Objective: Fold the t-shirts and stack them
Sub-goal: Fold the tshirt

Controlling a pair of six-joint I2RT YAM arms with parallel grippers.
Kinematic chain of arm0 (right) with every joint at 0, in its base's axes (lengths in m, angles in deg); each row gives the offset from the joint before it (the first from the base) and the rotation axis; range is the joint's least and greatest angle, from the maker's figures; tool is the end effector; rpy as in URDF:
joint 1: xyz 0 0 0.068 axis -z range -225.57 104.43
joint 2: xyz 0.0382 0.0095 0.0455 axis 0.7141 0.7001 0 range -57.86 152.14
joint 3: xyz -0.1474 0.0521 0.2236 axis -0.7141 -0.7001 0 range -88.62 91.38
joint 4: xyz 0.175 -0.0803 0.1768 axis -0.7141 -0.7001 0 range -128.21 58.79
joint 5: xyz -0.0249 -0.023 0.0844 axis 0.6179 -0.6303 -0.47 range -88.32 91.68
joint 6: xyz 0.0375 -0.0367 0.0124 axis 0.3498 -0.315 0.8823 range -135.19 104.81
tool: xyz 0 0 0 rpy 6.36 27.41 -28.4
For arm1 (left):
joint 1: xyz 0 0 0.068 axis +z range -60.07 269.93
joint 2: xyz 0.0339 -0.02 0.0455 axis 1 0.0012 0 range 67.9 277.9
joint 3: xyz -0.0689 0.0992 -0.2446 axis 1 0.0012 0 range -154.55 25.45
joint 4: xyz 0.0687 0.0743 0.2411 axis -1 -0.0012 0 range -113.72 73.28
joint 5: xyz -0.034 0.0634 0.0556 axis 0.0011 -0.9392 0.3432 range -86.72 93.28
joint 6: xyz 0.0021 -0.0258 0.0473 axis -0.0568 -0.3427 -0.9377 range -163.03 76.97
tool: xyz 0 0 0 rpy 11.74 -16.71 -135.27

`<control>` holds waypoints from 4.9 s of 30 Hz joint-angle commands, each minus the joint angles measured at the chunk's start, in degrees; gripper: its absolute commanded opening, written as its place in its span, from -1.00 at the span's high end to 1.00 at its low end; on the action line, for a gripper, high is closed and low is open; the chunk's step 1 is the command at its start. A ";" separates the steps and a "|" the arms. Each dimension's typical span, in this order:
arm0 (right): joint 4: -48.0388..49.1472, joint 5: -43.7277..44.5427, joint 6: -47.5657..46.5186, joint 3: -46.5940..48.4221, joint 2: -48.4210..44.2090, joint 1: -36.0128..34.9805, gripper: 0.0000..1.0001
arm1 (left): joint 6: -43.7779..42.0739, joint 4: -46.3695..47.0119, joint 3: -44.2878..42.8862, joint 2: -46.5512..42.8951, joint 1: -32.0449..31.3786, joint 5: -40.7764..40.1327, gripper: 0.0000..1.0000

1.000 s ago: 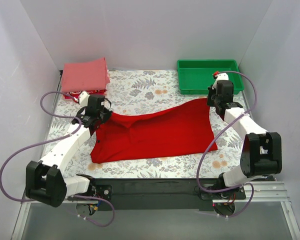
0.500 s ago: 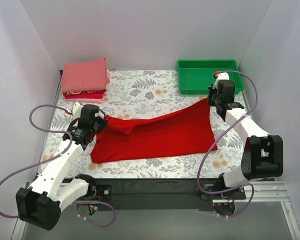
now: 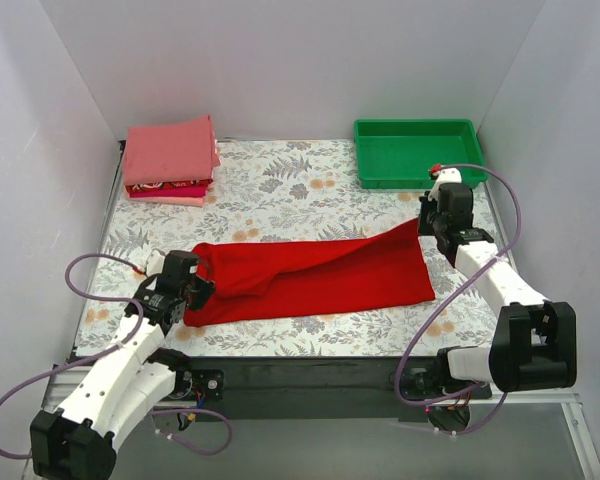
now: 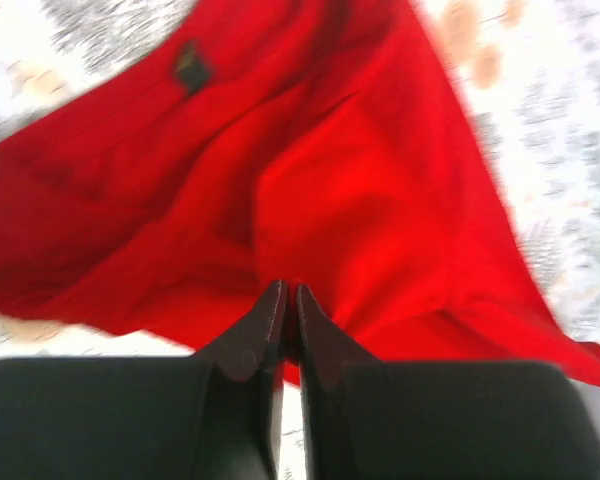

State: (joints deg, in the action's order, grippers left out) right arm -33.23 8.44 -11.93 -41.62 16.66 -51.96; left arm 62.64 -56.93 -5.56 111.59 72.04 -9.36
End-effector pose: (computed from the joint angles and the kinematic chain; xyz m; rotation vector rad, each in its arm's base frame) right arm 0.2884 0.0281 0.2541 0.0149 2.0825 -0.0205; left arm 0.1423 -0.0378 0.2139 -1.8554 1.7907 -0.6272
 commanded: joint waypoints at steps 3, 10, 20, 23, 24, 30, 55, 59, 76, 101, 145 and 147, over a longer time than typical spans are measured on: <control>-2.90 5.18 2.79 -3.32 -3.33 0.15 0.64 | 3.76 -8.21 -0.45 -5.35 -0.30 0.77 0.21; -4.92 8.53 4.82 -2.71 -8.77 0.15 -0.97 | 0.16 -7.26 -6.25 -10.29 -0.30 3.59 -0.74; 0.96 -22.31 7.19 -3.76 -2.64 -1.78 -0.97 | -5.38 15.22 -2.40 12.35 -0.74 17.74 -0.82; 1.23 -22.23 7.54 -3.32 3.34 -2.75 -0.97 | -6.00 19.35 -1.78 21.05 -1.00 18.71 -0.83; 1.32 -22.32 7.80 -3.23 4.74 -2.92 -0.97 | -6.26 20.33 -1.52 22.83 -1.09 18.62 -0.84; 0.44 -23.72 10.61 -7.88 10.11 -3.10 -0.97 | -7.32 27.28 -4.23 39.06 -1.71 15.72 -0.86; -2.02 -33.65 31.45 -37.96 -31.81 -37.28 -0.97 | -20.42 11.37 -101.97 113.73 -5.14 17.75 -0.89; -0.70 -33.75 29.26 -34.53 -26.72 -38.69 -0.97 | -20.15 17.77 -101.89 115.40 -5.05 20.01 -0.91; -7.54 -18.93 24.68 -17.93 -20.90 -39.57 -0.96 | -23.57 23.34 -102.42 102.33 -5.31 20.56 -0.96; -28.83 1.41 29.60 -18.61 -28.29 -37.47 -0.97 | -6.19 13.40 -16.29 32.79 -34.13 5.08 -0.94; -21.01 -21.15 35.23 -32.84 -35.47 -37.20 0.97 | 1.30 16.21 -0.03 27.61 -43.10 9.74 1.00; -20.83 -24.76 34.88 -33.55 -39.08 -37.29 0.97 | -0.45 19.35 3.04 24.36 -43.19 12.54 1.00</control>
State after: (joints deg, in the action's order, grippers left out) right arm -55.04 -7.97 24.18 -74.05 -17.79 -89.10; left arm 63.05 -38.63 -5.80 140.59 29.64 0.56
